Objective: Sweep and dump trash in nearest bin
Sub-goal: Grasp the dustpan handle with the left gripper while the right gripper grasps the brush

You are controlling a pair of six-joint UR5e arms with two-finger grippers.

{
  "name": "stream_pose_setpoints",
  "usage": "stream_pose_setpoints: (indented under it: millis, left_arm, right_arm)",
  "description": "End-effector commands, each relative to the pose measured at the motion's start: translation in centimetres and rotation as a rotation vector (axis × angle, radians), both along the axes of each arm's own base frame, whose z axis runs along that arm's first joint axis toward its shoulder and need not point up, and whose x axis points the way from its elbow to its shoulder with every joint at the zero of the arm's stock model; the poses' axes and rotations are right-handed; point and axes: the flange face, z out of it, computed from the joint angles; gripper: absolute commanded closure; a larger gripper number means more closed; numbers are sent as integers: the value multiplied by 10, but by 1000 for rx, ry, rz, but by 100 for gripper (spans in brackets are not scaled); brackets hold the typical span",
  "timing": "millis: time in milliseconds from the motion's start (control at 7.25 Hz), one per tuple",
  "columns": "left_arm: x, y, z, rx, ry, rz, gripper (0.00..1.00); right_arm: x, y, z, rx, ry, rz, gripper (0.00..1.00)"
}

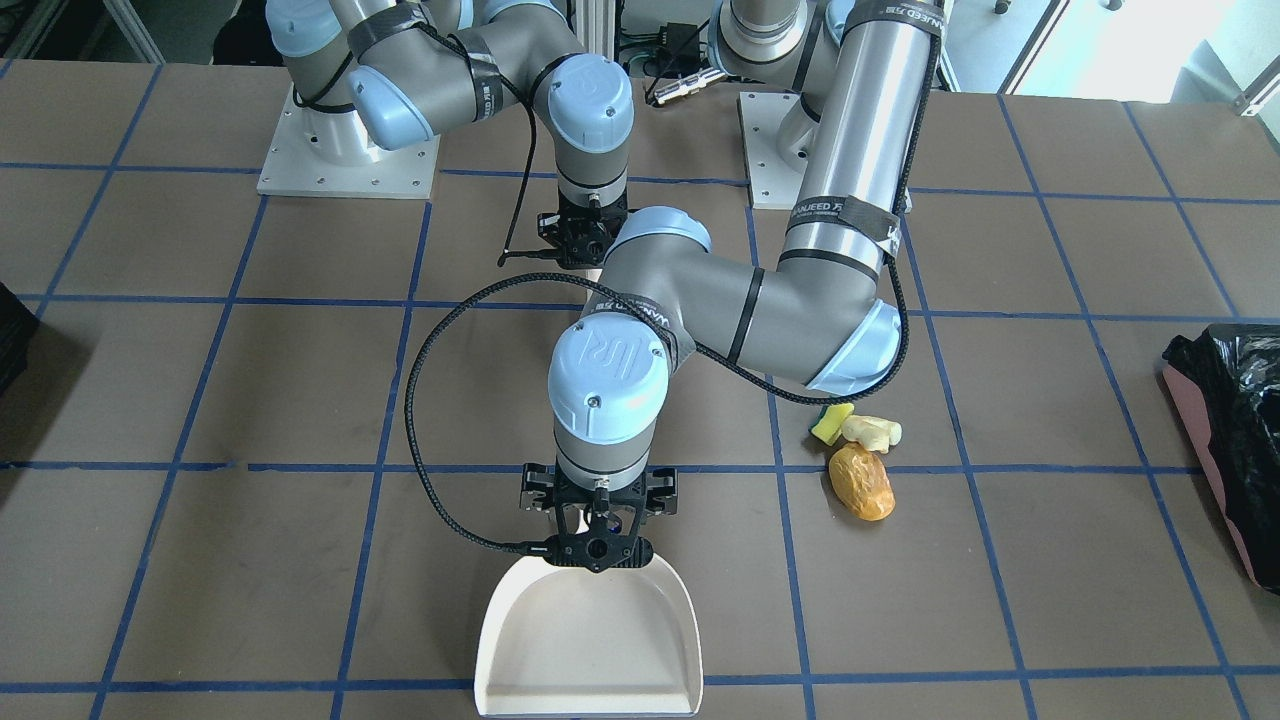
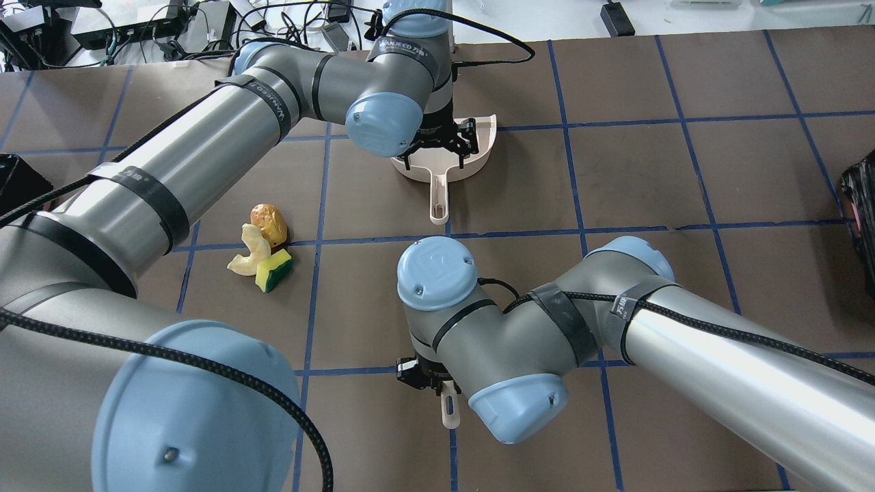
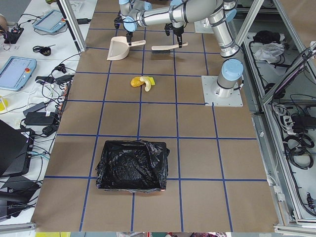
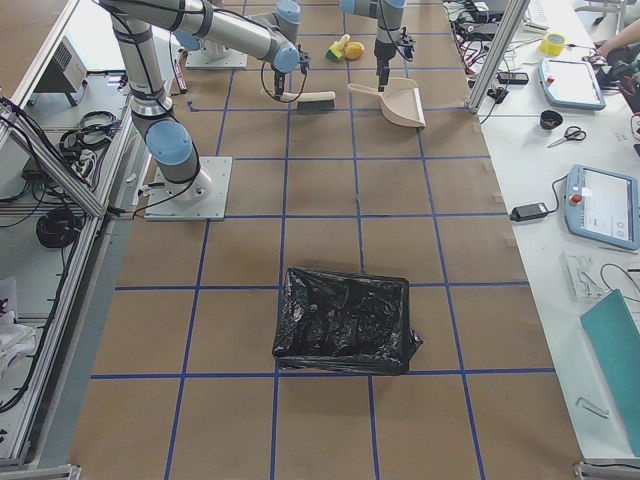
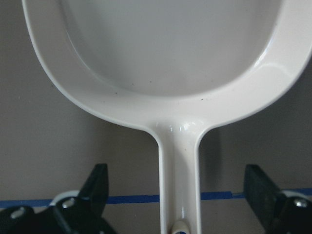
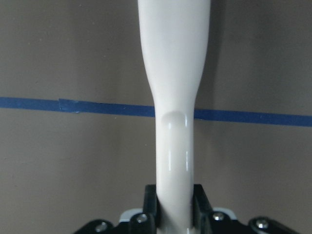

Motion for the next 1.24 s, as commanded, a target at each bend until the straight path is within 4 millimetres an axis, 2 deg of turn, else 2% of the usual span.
stream_pose_setpoints:
  millis: [0,276,414,828,966,1103]
  left_arm:
    - [1,31,-13,31,-9,-21,3]
    - [4,32,-17,40,-12,-18,16]
    - [2,33,-18,40,-12,-23,22]
    - [-2,35,-18,53,21,-21,31]
    - [-4,35,-15,52,33,-22,48]
    - [-3,35,-18,56,31,-20,58]
  right_arm:
    - [-3,3,9,-5,7,-49,100]
    - [-8,10,20,1,28,-127,100]
    - [-8,12,23,1,48,-252,100]
    - [-7,12,25,-1,85,-468,100]
    - [-7,12,25,-1,99,-530,100]
    - [-7,12,25,-2,107,-580,100]
